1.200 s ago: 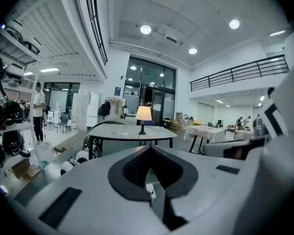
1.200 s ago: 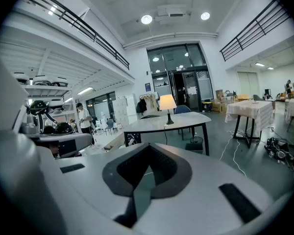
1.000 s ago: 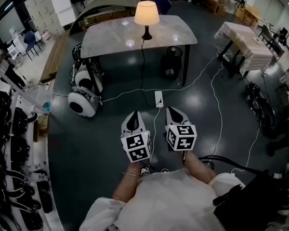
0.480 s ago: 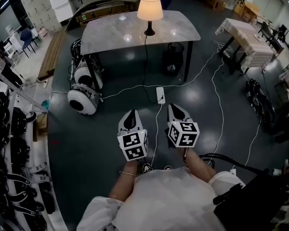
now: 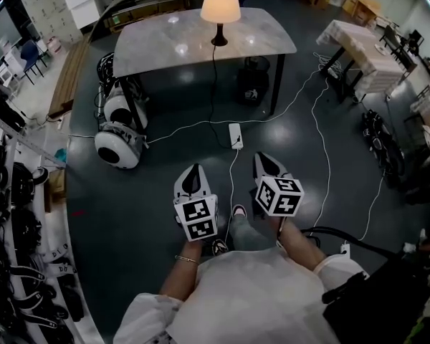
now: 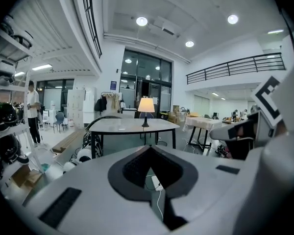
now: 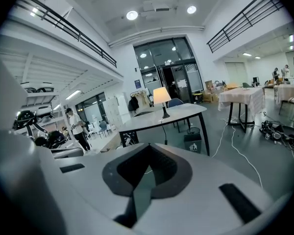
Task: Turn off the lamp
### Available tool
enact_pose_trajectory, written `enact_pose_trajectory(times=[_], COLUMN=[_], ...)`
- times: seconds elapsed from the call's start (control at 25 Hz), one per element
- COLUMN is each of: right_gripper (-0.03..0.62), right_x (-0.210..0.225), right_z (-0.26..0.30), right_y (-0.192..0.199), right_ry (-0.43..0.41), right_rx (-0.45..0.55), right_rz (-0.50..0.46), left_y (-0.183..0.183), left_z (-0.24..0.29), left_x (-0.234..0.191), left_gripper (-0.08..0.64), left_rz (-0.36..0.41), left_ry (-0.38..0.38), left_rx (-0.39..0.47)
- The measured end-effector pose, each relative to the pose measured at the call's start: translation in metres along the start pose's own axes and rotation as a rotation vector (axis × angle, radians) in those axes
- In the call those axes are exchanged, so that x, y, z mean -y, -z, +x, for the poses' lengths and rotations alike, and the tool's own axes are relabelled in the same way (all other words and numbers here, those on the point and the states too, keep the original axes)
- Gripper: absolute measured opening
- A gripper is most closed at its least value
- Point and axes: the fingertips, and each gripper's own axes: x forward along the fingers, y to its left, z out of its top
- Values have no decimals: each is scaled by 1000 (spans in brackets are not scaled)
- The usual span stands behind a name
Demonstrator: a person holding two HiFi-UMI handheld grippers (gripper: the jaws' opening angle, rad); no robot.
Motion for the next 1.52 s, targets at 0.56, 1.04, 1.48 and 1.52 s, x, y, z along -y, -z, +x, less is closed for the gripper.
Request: enact_pose_trajectory(times=[0.56, 1.04, 1.48, 1.52], right_gripper=[-2, -2, -2, -1], right_x=[9, 59, 107, 111], right_z=[94, 181, 258, 263], right_y=[-39, -88, -111, -112], right_ry=[-38, -61, -71, -73], right_rx=[-18, -37, -73, -77], right_rz=[-10, 2, 16, 16], left_y=[-33, -69, -83, -84], left_z=[84, 181, 268, 274], left_x=[-25, -15, -8, -7], left_gripper=[6, 6, 6, 6], left_rz=[-20, -7, 10, 10], left_ry=[-38, -64, -75, -77], left_rx=[11, -5, -33, -36])
